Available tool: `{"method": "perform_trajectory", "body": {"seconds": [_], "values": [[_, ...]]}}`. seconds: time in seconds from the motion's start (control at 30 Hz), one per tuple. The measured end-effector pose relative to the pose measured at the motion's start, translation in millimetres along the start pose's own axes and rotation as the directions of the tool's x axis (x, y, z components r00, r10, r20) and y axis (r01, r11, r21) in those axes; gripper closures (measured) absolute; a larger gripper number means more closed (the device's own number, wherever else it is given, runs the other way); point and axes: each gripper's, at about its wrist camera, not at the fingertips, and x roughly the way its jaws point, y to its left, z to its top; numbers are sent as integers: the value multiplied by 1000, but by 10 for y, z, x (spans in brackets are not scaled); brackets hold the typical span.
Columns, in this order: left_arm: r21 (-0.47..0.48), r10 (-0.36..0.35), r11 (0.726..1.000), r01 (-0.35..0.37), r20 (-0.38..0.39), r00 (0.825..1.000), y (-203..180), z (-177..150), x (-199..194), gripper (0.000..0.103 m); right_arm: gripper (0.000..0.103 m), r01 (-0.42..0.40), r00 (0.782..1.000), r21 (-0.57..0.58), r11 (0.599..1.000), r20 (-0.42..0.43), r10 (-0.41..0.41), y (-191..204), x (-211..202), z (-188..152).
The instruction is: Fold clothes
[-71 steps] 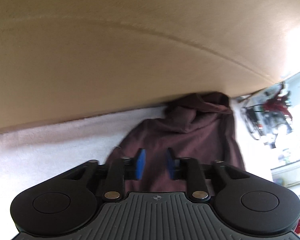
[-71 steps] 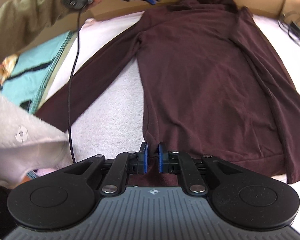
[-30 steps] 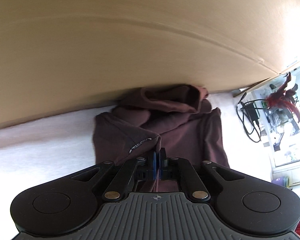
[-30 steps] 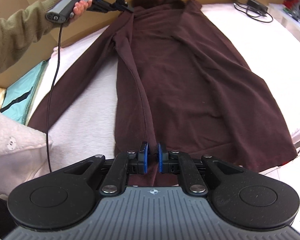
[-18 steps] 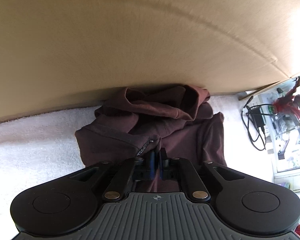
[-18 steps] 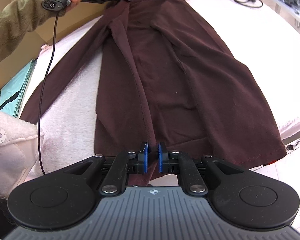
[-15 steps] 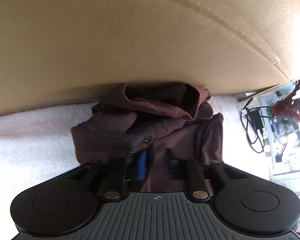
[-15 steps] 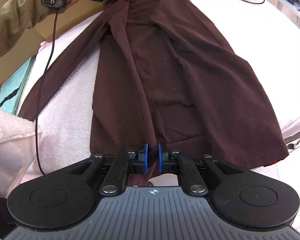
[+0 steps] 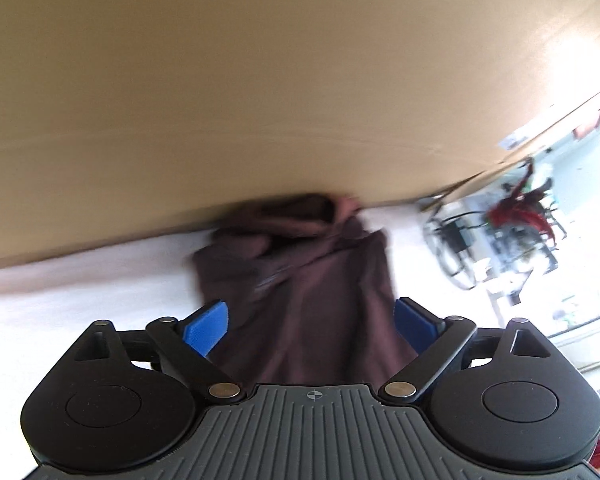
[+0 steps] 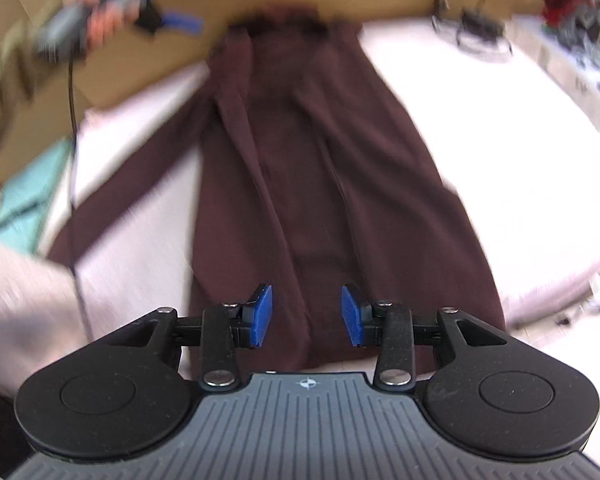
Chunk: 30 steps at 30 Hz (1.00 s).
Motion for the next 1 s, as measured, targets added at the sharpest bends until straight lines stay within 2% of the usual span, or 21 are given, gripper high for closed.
{"method": "perform_trajectory", "body": {"seconds": [0.1, 0.2, 0.37, 0.47, 0.53, 0.67, 0.73, 0.77, 0.8, 0.83, 0.93, 1.0], "values": [[-45, 23, 999, -24, -23, 999, 280, -264, -206, 6, 60, -25, 996, -68, 997, 80, 31, 176, 53, 236], [-135, 16, 991, -17, -6, 1000, 579, -539, -466, 6, 62, -23, 991, -118, 993, 127, 38, 355, 348, 479], [-248, 9, 969, -4, 19, 1000, 926, -990, -894, 4, 63, -9, 989, -199, 980, 141, 37, 633, 962, 893], [-305, -47, 951, 57, 39, 998, 1011, -1241, -1065, 3, 63, 38, 989, -280, 959, 146, 4, 753, 1293, 1070], [-313, -60, 947, 71, 47, 997, 999, -1352, -1103, 2, 63, 81, 988, -336, 938, 148, -32, 834, 1466, 1123], [-318, -76, 944, 88, 50, 996, 959, -1512, -1119, 1, 63, 78, 993, -421, 903, 112, -34, 939, 1673, 1162], [-315, -77, 945, 88, 48, 996, 931, -1549, -1086, 1, 67, 103, 992, -458, 883, 108, -59, 975, 1757, 1165], [-316, -80, 944, 91, 48, 996, 915, -1554, -1067, 1, 74, 115, 992, -471, 875, 104, -74, 983, 1798, 1171], [-320, -84, 943, 96, 49, 995, 903, -1556, -1052, 1, 93, 119, 992, -469, 875, 96, -83, 972, 1823, 1188], [-323, -87, 941, 101, 56, 995, 903, -1560, -1060, 1, 97, 118, 992, -441, 890, 94, -85, 936, 1816, 1214], [-329, -90, 938, 112, 79, 993, 908, -1567, -1089, 1, 97, 94, 992, -256, 962, 100, -71, 692, 1768, 1323], [-330, -85, 938, 111, 90, 992, 948, -1561, -1156, 1, 95, 80, 995, -124, 989, 77, -71, 484, 1779, 1370]]}}
